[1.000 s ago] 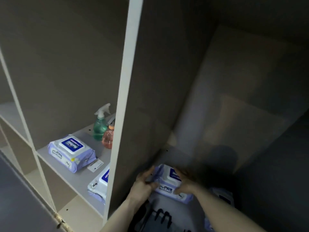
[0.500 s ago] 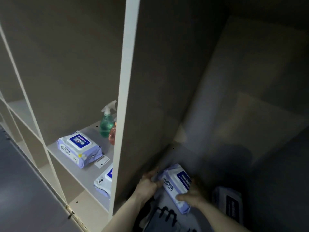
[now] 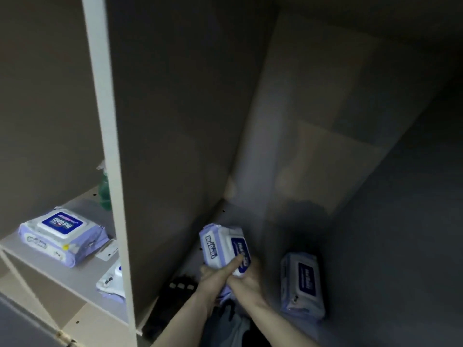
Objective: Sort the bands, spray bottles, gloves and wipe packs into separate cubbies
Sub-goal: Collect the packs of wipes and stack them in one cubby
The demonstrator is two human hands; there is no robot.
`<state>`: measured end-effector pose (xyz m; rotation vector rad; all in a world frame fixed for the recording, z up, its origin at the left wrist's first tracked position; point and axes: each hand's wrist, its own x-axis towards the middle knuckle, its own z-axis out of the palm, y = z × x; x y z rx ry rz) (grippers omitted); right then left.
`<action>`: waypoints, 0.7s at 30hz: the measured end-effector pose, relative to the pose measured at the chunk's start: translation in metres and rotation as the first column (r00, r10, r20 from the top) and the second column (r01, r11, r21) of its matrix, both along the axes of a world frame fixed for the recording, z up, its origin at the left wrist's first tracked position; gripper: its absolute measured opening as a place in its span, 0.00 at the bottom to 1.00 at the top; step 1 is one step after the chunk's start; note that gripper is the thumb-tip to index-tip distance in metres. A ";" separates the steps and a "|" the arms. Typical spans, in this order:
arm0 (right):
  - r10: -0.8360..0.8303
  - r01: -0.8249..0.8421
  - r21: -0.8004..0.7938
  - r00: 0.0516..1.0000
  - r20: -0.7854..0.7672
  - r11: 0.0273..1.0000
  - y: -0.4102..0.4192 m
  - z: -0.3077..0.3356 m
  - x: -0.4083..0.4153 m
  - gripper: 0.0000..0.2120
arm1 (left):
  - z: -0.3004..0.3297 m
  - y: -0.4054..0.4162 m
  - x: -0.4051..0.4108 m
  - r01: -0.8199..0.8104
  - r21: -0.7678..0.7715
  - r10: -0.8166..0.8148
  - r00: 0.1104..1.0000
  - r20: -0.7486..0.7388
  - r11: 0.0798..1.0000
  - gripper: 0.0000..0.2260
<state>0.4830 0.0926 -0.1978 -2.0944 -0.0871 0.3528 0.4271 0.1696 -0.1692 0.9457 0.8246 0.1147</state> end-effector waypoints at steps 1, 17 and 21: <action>0.050 -0.048 -0.044 0.998 0.042 0.998 -0.005 -0.005 -0.002 0.33 | 0.003 -0.001 -0.001 -0.004 0.008 0.004 1.000 -0.008 1.000 0.31; -0.093 0.016 -0.607 0.991 -0.095 0.795 -0.145 -0.002 0.076 0.51 | 0.006 -0.002 -0.008 0.165 0.298 -0.169 0.985 -0.011 0.940 0.23; -0.126 0.005 -0.664 0.983 -0.136 0.748 -0.142 -0.011 0.083 0.61 | 0.002 -0.002 -0.015 0.111 0.278 -0.109 0.994 -0.023 0.954 0.24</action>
